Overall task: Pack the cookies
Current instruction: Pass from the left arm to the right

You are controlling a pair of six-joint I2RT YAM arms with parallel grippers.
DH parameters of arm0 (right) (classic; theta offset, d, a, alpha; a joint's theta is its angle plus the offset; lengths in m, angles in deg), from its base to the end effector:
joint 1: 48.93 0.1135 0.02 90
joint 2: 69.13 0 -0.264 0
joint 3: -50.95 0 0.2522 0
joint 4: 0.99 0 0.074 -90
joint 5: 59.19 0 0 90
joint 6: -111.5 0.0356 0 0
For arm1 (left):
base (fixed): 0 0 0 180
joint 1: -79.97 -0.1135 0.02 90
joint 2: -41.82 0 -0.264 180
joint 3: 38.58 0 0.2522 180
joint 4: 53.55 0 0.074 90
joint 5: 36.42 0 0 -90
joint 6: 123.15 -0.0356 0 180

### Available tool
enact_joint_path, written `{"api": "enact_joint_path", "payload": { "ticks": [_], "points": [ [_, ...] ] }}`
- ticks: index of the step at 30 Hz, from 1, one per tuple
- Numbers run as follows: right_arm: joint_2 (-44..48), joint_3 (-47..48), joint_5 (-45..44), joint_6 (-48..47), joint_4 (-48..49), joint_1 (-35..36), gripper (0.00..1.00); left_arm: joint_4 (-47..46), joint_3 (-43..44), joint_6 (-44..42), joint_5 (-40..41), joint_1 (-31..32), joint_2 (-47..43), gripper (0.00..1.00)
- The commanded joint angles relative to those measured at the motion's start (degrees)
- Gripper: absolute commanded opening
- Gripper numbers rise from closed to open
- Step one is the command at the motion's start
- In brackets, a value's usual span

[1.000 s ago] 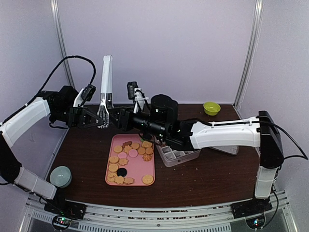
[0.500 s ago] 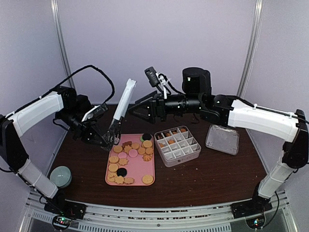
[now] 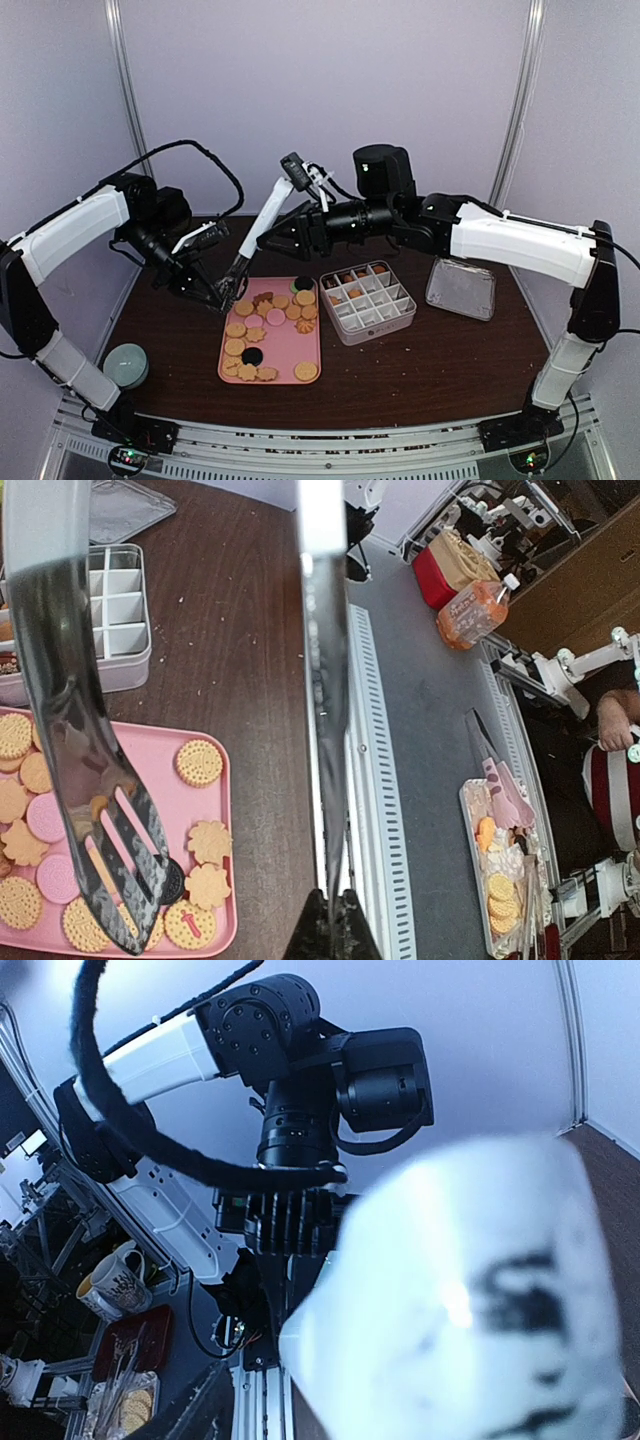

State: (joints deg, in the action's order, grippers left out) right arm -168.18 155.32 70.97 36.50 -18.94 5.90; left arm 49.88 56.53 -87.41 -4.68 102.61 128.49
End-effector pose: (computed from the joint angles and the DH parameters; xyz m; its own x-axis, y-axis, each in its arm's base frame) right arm 0.2182 0.3495 0.3755 -0.3772 -0.1919 -0.9061 -0.9210 -0.0254 0.3888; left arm 0.2155 -0.1227 0.3217 -0.4281 0.6412 -0.6369 0.8247 -0.0110 -0.5655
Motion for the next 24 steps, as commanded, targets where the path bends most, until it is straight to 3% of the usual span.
{"api": "enact_joint_path", "payload": {
  "ticks": [1,8,19,24],
  "points": [
    [-1.28,0.91,2.14,5.33,8.24,-0.13,0.63,-3.53,0.3,2.55,1.05,0.29,-1.87,0.0],
    [-3.96,3.94,3.88,6.12,6.99,-0.39,0.52,-3.0,0.01,1.63,2.19,0.24,-2.52,0.0],
    [-6.86,10.0,8.11,4.6,-0.52,-1.75,0.46,-2.74,-0.54,0.86,2.54,0.26,-2.96,0.0],
    [-7.17,8.5,9.49,4.09,-1.36,-0.77,0.44,-2.76,-0.33,0.82,2.55,0.22,-2.92,0.0]
  ]
}}
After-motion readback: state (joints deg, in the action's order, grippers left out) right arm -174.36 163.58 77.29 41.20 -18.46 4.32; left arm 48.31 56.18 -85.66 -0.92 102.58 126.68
